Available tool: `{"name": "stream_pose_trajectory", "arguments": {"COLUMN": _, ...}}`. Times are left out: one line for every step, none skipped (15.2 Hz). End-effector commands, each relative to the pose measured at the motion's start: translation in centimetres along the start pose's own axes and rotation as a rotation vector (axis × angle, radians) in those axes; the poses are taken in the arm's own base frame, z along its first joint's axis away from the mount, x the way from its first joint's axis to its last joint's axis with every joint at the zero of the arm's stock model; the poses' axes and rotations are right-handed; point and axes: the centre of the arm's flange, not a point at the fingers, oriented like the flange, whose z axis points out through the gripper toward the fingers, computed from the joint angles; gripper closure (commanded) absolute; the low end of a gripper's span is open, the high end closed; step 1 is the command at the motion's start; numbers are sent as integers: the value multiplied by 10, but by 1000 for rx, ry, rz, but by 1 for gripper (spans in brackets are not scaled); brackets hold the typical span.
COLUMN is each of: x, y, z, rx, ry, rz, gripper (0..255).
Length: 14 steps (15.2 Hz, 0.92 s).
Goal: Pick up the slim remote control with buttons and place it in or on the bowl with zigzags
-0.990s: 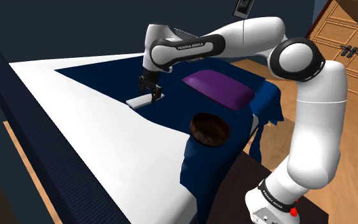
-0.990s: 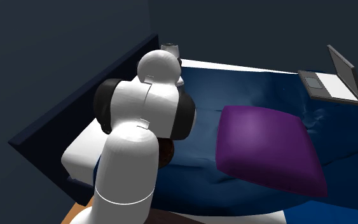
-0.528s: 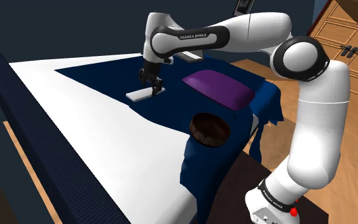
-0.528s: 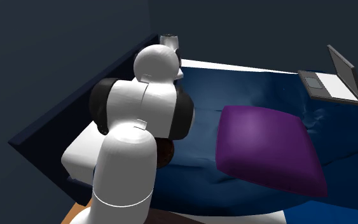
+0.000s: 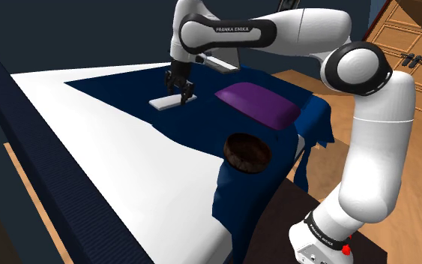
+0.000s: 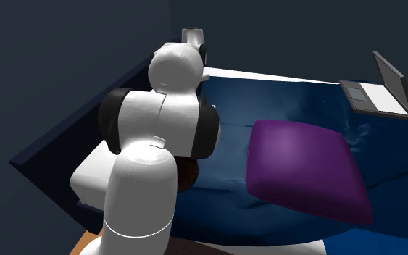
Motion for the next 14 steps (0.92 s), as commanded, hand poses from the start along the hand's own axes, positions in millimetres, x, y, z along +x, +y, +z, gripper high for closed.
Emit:
{"name": "stream_pose_trajectory", "arguments": {"x": -1, "y": 1, "z": -11, "rx": 0, "ry": 0, "rz": 0, "gripper": 255}}
{"name": "stream_pose_trajectory", "arguments": {"x": -1, "y": 1, "z": -16, "rx": 0, "ry": 0, "rz": 0, "gripper": 255}}
{"name": "stream_pose_trajectory", "arguments": {"x": -1, "y": 1, "z": -21, "rx": 0, "ry": 0, "rz": 0, "gripper": 255}}
{"name": "stream_pose_trajectory", "arguments": {"x": -1, "y": 1, "z": -26, "rx": 0, "ry": 0, "rz": 0, "gripper": 255}}
{"name": "stream_pose_trajectory", "arguments": {"x": -1, "y": 1, "z": -32, "rx": 0, "ry": 0, "rz": 0, "gripper": 255}}
{"name": "stream_pose_trajectory", "arguments": {"x": -1, "y": 1, "z": -37, "rx": 0, "ry": 0, "rz": 0, "gripper": 255}}
{"name": "stream_pose_trajectory", "arguments": {"x": -1, "y": 1, "z": -42, "rx": 0, "ry": 0, "rz": 0, "gripper": 255}}
{"name": "stream_pose_trajectory", "arguments": {"x": -1, "y": 1, "z": -48, "rx": 0, "ry": 0, "rz": 0, "gripper": 255}}
{"name": "stream_pose_trajectory", "arguments": {"x": -1, "y": 1, "z": -53, "rx": 0, "ry": 0, "rz": 0, "gripper": 255}}
{"name": "stream_pose_trajectory", "arguments": {"x": -1, "y": 1, "z": -56, "rx": 0, "ry": 0, "rz": 0, "gripper": 255}}
{"name": "stream_pose_trajectory", "arguments": {"x": 1, "y": 14, "z": -56, "rx": 0, "ry": 0, "rz": 0, "gripper": 255}}
{"name": "stream_pose_trajectory", "arguments": {"x": 2, "y": 28, "z": -56, "rx": 0, "ry": 0, "rz": 0, "gripper": 255}}
{"name": "stream_pose_trajectory", "arguments": {"x": 4, "y": 41, "z": -56, "rx": 0, "ry": 0, "rz": 0, "gripper": 255}}
{"name": "stream_pose_trajectory", "arguments": {"x": 5, "y": 54, "z": -56, "rx": 0, "ry": 0, "rz": 0, "gripper": 255}}
